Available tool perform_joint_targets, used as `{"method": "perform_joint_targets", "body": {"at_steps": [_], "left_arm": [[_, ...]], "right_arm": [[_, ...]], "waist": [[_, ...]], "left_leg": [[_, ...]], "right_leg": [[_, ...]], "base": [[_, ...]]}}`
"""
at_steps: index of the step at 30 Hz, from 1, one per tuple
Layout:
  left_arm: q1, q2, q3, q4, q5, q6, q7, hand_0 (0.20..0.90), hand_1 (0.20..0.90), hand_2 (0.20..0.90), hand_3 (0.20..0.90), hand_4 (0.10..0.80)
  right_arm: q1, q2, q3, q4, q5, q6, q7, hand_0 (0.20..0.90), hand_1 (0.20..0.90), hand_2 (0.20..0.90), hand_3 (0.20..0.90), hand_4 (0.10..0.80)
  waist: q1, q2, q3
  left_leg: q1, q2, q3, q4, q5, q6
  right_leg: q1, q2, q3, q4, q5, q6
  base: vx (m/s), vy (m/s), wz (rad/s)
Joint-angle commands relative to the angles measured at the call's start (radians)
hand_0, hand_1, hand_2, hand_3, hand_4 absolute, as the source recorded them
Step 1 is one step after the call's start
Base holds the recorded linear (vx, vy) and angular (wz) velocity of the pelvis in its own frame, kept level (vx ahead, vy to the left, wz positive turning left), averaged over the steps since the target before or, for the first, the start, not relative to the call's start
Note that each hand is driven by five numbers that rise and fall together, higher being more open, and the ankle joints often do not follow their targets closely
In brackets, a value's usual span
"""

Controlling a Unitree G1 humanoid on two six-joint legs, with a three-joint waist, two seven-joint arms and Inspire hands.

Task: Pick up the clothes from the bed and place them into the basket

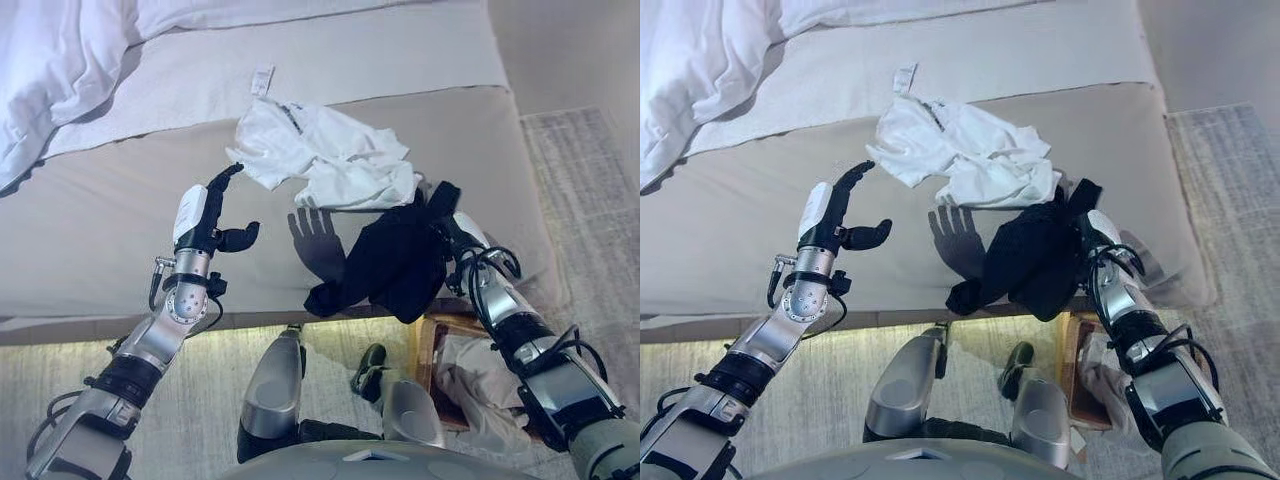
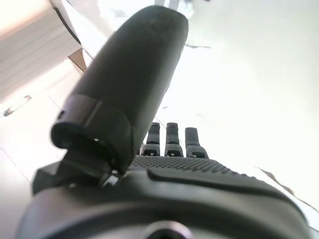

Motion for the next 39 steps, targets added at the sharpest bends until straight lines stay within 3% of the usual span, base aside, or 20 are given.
{"method": "perform_joint_targets", "body": {"at_steps": [1, 9, 23, 32, 39], "left_arm": [[0.056, -0.013, 0.056, 0.004, 0.051, -0.028, 0.007, 0.900, 0.900, 0.900, 0.900, 0.800], [0.066, 0.013, 0.112, 0.043, 0.063, -0.036, -0.027, 0.900, 0.900, 0.900, 0.900, 0.800], [0.065, 0.001, 0.137, 0.052, 0.065, -0.102, -0.033, 0.900, 0.900, 0.900, 0.900, 0.800], [0.070, -0.025, 0.146, 0.078, 0.072, -0.123, 0.008, 0.900, 0.900, 0.900, 0.900, 0.800], [0.067, -0.022, 0.158, 0.084, 0.074, -0.134, 0.002, 0.900, 0.900, 0.900, 0.900, 0.800]], "right_arm": [[0.045, -0.106, -0.066, -0.146, 0.081, -0.050, -0.033, 0.300, 0.300, 0.300, 0.200, 0.100], [0.140, -0.168, -0.259, -0.381, 0.186, -0.089, -0.007, 0.300, 0.300, 0.300, 0.200, 0.100], [0.317, -0.260, -0.574, -0.587, 0.210, -0.141, -0.086, 0.300, 0.300, 0.300, 0.200, 0.100], [0.360, -0.299, -0.656, -0.588, 0.245, -0.126, -0.087, 0.300, 0.300, 0.300, 0.200, 0.100], [0.406, -0.315, -0.715, -0.567, 0.279, -0.116, -0.119, 0.300, 0.300, 0.300, 0.200, 0.100]], "waist": [[-0.043, -0.016, -0.209], [-0.116, -0.045, -0.263], [-0.245, -0.049, -0.339], [-0.290, -0.041, -0.370], [-0.319, -0.035, -0.379]], "left_leg": [[0.083, -0.005, 0.093, -0.048, -0.103, 0.015], [0.151, 0.025, 0.160, -0.087, -0.118, 0.019], [0.219, 0.044, 0.221, -0.117, -0.141, 0.011], [0.226, 0.031, 0.182, -0.099, -0.170, 0.017], [0.230, 0.050, 0.213, -0.111, -0.161, 0.005]], "right_leg": [[-0.007, 0.019, 0.077, -0.059, 0.073, 0.056], [0.015, 0.040, 0.124, -0.103, 0.089, 0.071], [0.038, 0.089, 0.238, -0.171, 0.084, 0.057], [0.025, 0.118, 0.344, -0.190, 0.095, 0.047], [0.014, 0.120, 0.351, -0.189, 0.097, 0.050]], "base": [[0.043, -0.029, -0.21], [-0.025, -0.047, -0.24], [-0.032, -0.012, -0.29], [-0.012, -0.002, -0.36], [-0.009, -0.006, -0.22]]}}
